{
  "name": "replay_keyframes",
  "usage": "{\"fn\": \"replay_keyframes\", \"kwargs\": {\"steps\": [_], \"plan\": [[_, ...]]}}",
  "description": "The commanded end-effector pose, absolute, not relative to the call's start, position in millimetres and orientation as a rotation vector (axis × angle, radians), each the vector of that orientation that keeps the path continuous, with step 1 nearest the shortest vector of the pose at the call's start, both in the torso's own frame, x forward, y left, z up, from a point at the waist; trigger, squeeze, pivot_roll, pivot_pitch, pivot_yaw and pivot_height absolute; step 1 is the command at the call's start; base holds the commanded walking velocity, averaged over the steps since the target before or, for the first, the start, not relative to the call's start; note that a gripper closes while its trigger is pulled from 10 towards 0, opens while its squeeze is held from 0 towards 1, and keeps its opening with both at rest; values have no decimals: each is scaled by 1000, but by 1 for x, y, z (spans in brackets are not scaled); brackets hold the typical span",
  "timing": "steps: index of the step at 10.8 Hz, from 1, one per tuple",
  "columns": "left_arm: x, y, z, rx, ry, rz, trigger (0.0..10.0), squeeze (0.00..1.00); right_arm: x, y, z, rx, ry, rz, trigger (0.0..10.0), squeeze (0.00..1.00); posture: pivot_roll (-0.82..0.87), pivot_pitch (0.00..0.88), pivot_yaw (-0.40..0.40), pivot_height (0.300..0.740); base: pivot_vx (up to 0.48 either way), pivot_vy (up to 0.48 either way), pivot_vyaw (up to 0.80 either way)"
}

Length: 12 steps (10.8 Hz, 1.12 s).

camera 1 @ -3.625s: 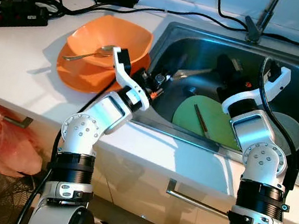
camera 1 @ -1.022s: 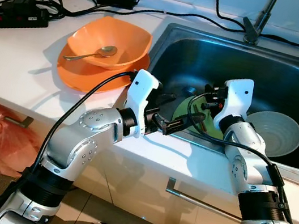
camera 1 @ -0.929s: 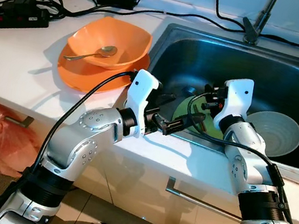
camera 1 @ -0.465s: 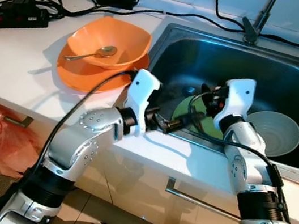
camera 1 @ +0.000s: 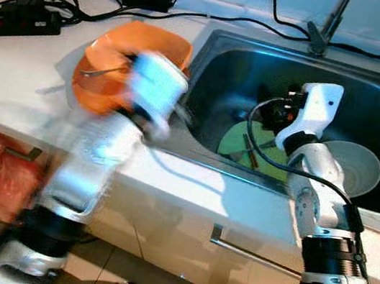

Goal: Kitchen organization

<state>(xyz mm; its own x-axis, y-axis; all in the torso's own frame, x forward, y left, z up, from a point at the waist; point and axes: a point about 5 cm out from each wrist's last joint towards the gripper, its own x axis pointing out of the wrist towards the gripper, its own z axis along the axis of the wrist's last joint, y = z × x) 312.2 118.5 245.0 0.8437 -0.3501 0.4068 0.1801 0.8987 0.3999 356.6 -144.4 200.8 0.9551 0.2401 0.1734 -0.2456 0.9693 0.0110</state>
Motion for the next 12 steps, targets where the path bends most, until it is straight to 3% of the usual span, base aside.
{"fn": "replay_keyframes", "kwargs": {"steps": [1, 2, 6, 7, 11, 12], "plan": [[309, 132, 248, 379, -536, -162, 10000, 1000, 356, -144, 203, 49, -185, 249, 10000, 1000, 72, 112, 60, 740, 0, 0, 0], [306, 148, 245, 408, -556, -37, 10000, 1000, 355, -142, 203, 85, -177, 268, 10000, 1000, 72, 111, 58, 740, 0, 0, 0], [311, 184, 220, 445, -472, 177, 10000, 1000, 350, -138, 201, 96, -175, 321, 10000, 1000, 73, 108, 51, 740, 0, 0, 0], [317, 195, 205, 414, -375, 225, 10000, 1000, 350, -140, 198, 92, -164, 314, 10000, 1000, 72, 108, 50, 740, 0, 0, 0], [338, 205, 188, 319, -271, 210, 10000, 976, 348, -144, 194, 93, -147, 306, 10000, 1000, 58, 113, 48, 740, 0, 0, 0], [344, 199, 189, 299, -277, 172, 10000, 698, 349, -145, 196, 90, -151, 302, 10000, 1000, 51, 112, 49, 740, 0, 0, 0]]}}
